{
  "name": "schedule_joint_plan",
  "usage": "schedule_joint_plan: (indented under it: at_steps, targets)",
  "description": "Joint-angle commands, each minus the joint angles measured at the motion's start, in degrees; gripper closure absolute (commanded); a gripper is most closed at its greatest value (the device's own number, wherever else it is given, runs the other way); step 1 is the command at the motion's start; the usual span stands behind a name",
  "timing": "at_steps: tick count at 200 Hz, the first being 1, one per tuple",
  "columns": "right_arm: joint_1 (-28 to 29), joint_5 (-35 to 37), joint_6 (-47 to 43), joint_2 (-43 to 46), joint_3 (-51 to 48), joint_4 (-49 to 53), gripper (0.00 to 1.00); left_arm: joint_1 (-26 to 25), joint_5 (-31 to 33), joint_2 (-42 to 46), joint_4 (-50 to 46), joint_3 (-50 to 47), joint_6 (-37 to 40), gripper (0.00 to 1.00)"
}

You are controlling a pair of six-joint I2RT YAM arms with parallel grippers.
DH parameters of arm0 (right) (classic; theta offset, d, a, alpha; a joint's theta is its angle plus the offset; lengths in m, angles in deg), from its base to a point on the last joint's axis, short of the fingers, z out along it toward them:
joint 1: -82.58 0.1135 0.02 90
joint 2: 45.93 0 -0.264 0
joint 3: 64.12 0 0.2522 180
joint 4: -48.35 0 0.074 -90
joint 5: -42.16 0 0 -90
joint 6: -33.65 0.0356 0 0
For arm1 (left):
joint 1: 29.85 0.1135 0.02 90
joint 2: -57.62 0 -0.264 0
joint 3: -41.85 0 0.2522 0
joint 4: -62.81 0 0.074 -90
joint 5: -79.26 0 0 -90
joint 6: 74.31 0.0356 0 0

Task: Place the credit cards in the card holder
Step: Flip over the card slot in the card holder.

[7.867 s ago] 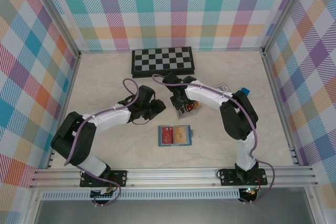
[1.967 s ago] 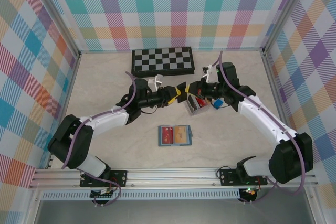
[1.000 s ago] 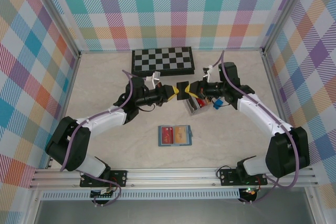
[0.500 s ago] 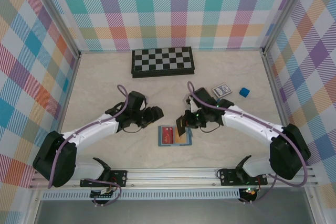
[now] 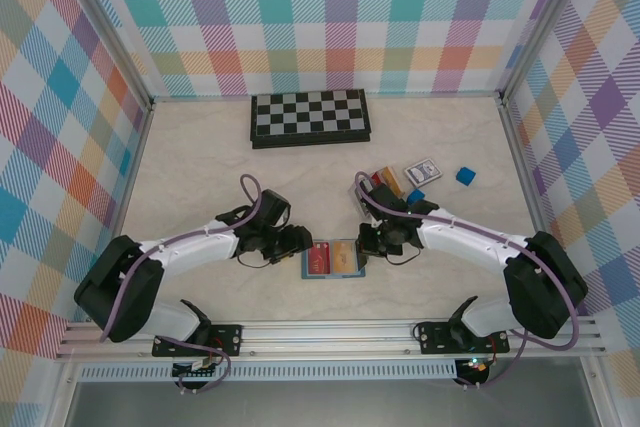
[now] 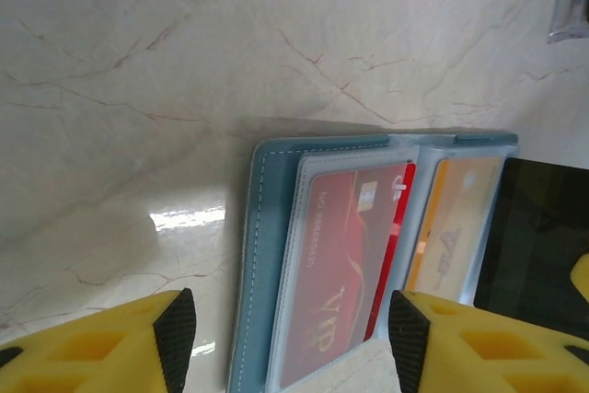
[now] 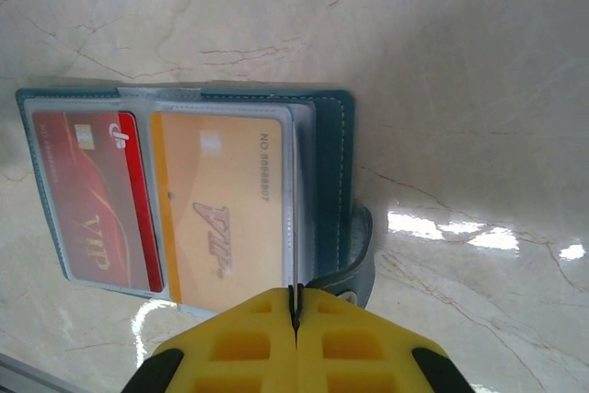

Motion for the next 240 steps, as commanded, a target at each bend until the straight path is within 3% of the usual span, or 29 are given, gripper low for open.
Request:
schedule_joint_plan:
  at_steps: [1, 38, 94, 160, 240]
  targets:
    - [0.08, 1.1, 0.83, 0.01, -1.39, -0.65, 0.95, -1.16, -0.75, -1.48, 1.28, 0.97, 0.97, 0.42]
    - [0.08, -0.22, 0.97, -0.19, -3.18, -2.77, 0.95, -2.13, -1.22, -4.2, 2.48, 1.01, 1.07, 0.51]
    - [0.08, -1.64, 1.57, 2.86, -3.83, -6.34, 0.94, -3.46, -0.85, -6.83, 3.84, 1.02, 0.61, 0.71]
    - [0.24, -5.05, 1.63, 6.64, -0.38, -6.01, 0.92, -3.88, -0.39, -7.16, 4.52, 1.45, 0.19, 0.77]
    - [0.96, -6.44, 1.33, 3.15, 0.97, -7.12, 0.92, -4.05, 0.09, -6.5, 4.28, 1.59, 0.1, 0.79]
